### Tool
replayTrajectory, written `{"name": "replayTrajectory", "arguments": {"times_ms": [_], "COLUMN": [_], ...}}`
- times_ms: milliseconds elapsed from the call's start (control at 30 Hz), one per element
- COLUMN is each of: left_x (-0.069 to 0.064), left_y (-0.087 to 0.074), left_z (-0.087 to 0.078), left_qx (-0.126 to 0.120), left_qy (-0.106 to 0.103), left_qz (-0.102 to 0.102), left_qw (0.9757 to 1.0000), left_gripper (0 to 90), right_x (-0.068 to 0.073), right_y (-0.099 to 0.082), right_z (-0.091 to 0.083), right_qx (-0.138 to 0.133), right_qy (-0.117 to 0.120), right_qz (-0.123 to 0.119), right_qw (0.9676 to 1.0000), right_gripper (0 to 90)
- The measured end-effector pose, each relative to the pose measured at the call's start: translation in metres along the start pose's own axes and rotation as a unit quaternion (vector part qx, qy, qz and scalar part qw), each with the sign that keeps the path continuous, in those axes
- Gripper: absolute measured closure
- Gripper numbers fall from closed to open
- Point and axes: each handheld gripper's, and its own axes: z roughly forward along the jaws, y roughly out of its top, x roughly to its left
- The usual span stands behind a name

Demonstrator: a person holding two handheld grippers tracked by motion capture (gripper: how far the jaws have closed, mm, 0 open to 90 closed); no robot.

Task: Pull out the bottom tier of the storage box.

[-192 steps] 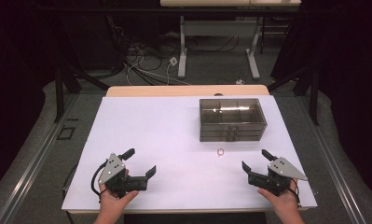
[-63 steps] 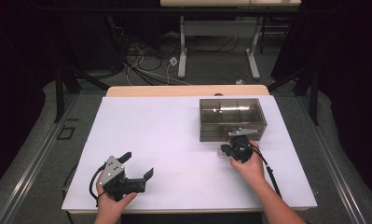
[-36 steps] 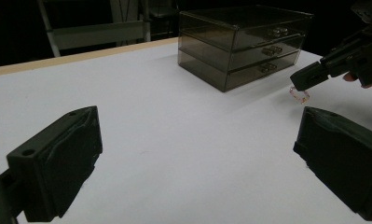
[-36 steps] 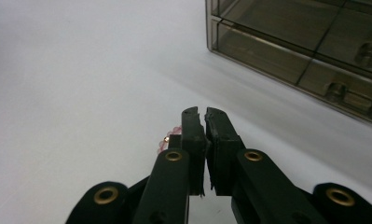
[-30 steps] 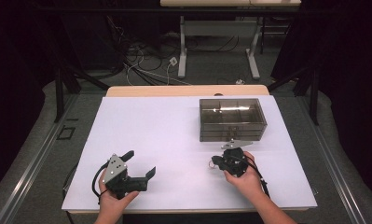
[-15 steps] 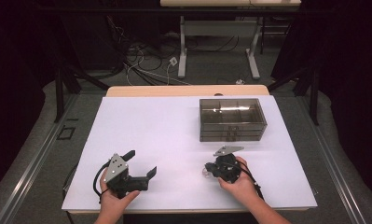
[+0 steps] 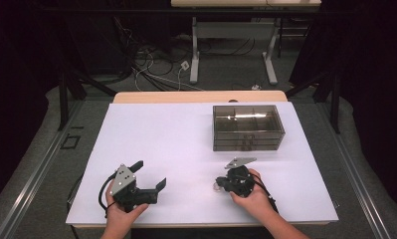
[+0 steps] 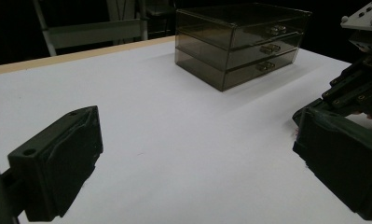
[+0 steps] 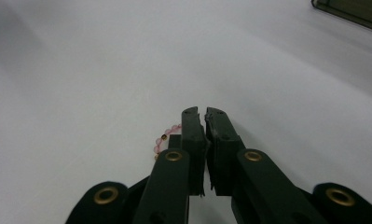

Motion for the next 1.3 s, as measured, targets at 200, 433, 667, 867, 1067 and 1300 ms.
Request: {"name": "replayTrajectory", "arguments": {"times_ms": [200,433,667,867,1067,1300], "left_x": [0.0003,0.0,0.0,0.0001,0.0003,0.0004], "left_y": [0.0,0.0001,0.0001,0.0001,0.0001,0.0], "left_z": [-0.0003,-0.0003,-0.0003,-0.0004,-0.0006,-0.0005], "left_qx": [0.0,0.0,0.0,0.0,0.0,0.001], "left_qy": [0.001,0.0,0.0,0.0,0.0,0.0], "left_qz": [0.0,0.001,0.001,0.002,0.002,0.002], "left_qw": [1.0,1.0,1.0,1.0,1.0,1.0], "left_gripper": [1.1,1.1,1.1,1.1,1.1,1.1], "right_x": [-0.0003,-0.0024,-0.0042,-0.0055,-0.0055,-0.0069], "right_y": [-0.0013,-0.0014,-0.001,-0.0014,-0.0022,-0.0005], "right_z": [0.0026,0.0031,0.002,0.0027,0.0042,-0.002], "right_qx": [0.0,0.003,0.009,0.002,-0.015,0.001], "right_qy": [-0.002,-0.003,-0.007,-0.007,-0.006,-0.007], "right_qz": [0.0,0.007,0.004,0.008,0.009,0.014], "right_qw": [1.0,1.0,0.9999,0.9999,0.9998,0.9999], "right_gripper": [87.0,87.0,87.0,86.9,84.4,82.0]}}
